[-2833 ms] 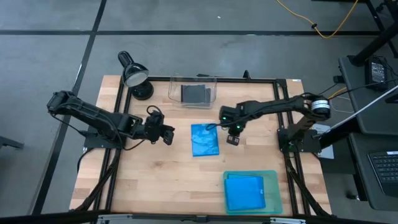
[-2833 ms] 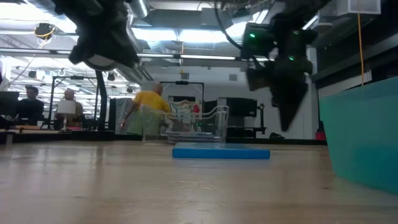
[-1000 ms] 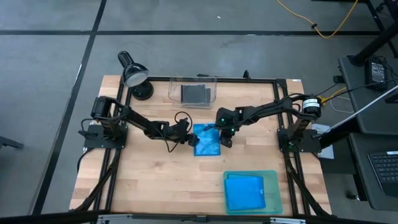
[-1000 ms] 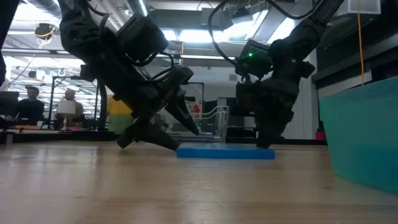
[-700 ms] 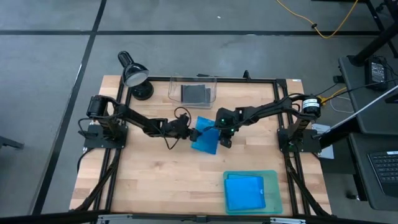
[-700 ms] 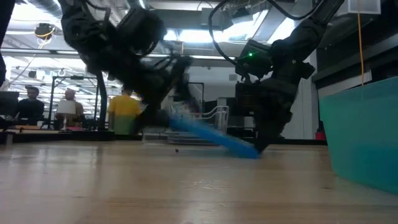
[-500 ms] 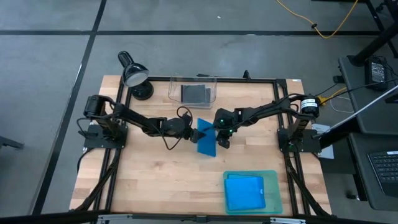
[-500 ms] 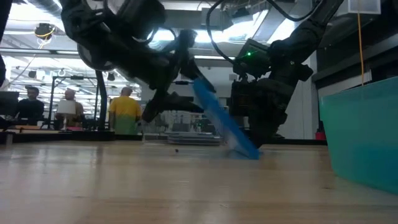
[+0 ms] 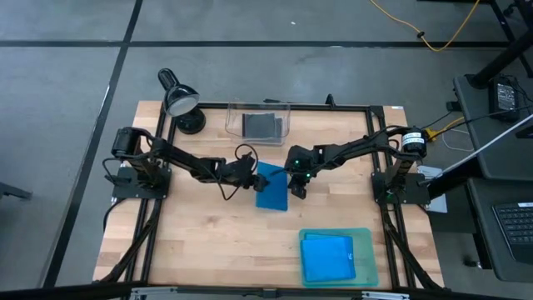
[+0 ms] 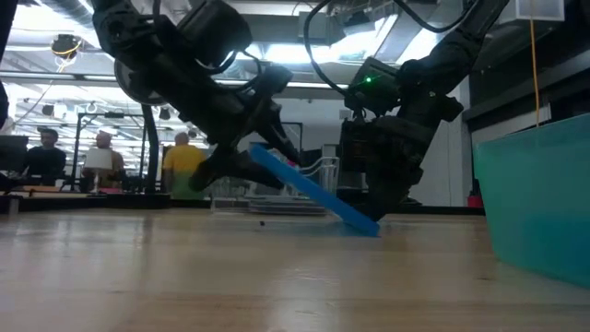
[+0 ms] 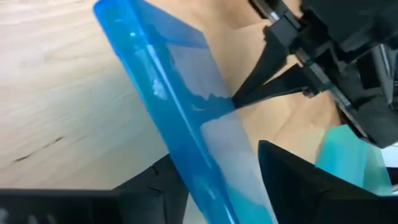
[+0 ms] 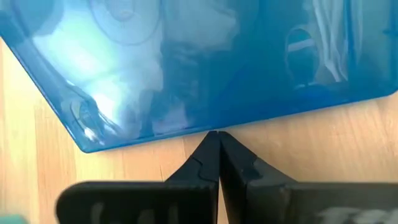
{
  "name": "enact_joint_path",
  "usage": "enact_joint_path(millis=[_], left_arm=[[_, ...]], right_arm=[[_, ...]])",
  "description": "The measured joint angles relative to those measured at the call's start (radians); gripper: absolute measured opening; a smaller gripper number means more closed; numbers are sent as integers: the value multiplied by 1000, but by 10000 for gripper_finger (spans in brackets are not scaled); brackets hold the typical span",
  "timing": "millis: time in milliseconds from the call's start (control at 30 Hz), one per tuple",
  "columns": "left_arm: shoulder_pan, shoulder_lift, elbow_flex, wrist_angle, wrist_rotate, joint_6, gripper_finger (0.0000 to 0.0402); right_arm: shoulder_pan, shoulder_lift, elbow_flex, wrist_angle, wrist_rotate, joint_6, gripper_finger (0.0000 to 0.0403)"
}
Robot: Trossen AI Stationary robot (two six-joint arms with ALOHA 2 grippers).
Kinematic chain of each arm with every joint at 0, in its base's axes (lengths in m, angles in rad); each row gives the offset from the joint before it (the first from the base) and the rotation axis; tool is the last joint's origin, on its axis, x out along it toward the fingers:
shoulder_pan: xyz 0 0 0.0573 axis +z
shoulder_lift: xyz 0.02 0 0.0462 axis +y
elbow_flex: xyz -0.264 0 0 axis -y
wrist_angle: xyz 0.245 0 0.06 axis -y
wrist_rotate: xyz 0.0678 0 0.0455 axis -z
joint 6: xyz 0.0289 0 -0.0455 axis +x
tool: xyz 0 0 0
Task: Pick & place jewel cases by type
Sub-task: Put the blue cd case into the green bin
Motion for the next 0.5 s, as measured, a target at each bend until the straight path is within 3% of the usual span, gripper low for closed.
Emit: enact_joint_path(millis=[400,500], left_arm=[[1,-3,0,-17,29,-51,23],[1,-7,0,-1,36,-27,17]], right_arm=[[0,-5,0,-17,-9,-7,5],[-2,-24,1,-49,-5,-27,5]])
